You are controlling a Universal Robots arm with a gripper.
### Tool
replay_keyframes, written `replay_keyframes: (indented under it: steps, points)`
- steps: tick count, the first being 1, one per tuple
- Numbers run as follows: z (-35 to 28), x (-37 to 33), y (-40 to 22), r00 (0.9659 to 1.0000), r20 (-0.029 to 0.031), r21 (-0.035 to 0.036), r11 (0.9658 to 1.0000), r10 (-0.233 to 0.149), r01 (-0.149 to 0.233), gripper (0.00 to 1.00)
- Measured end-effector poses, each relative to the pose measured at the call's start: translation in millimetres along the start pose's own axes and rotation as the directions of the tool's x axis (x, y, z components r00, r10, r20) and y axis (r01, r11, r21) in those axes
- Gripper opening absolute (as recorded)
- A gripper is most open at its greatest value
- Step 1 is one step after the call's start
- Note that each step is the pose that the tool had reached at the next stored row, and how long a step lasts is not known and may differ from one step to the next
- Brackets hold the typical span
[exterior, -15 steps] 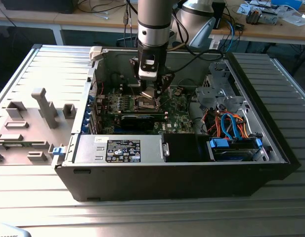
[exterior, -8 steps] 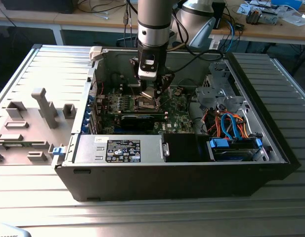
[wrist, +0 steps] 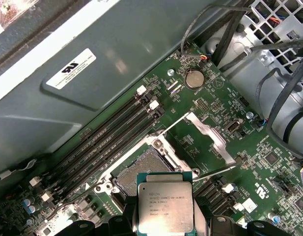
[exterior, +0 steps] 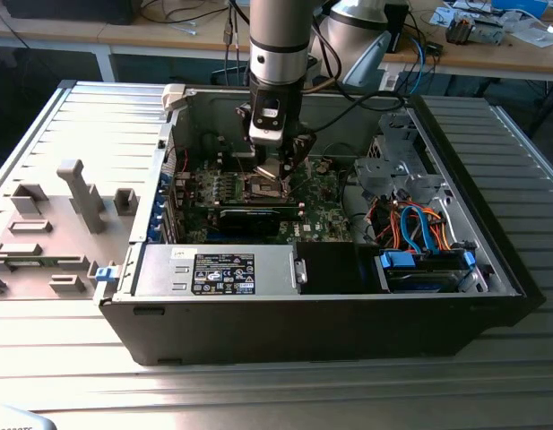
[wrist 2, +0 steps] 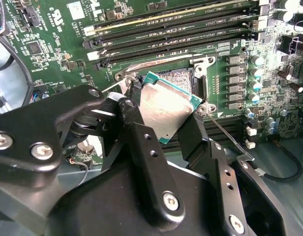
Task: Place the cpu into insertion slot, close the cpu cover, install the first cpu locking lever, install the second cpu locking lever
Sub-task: 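Place the cpu into insertion slot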
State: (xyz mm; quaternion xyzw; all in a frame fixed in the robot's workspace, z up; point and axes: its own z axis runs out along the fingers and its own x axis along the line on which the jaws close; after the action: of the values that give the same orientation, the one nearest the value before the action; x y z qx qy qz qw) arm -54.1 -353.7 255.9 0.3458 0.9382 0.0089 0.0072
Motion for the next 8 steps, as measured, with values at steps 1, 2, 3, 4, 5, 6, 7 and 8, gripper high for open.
replay_keyframes:
  steps: [1,2,3,4,5,6,7,8]
  points:
    - [0.0,0.0,0.0,1.0000,0.0000,0.0000,1.0000,0.001,-0.001,0.54]
    - [0.0,0.0,0.0,1.0000,0.0000,0.0000,1.0000,0.002,-0.002,0.54]
    - [0.0,0.0,0.0,1.0000,0.0001,0.0000,1.0000,0.004,-0.004,0.54]
    - [0.1,0.0,0.0,1.0000,0.0001,0.0000,1.0000,0.005,-0.005,0.54]
    - [0.1,0.0,0.0,1.0000,0.0002,0.0000,1.0000,0.007,-0.007,0.54]
    - [0.1,0.0,0.0,1.0000,0.0002,0.0000,1.0000,0.008,-0.008,0.54]
    - [0.1,0.0,0.0,1.0000,0.0002,0.0001,1.0000,0.010,-0.010,0.54]
    - [0.1,0.0,0.0,0.9999,0.0003,0.0001,0.9999,0.011,-0.011,0.54]
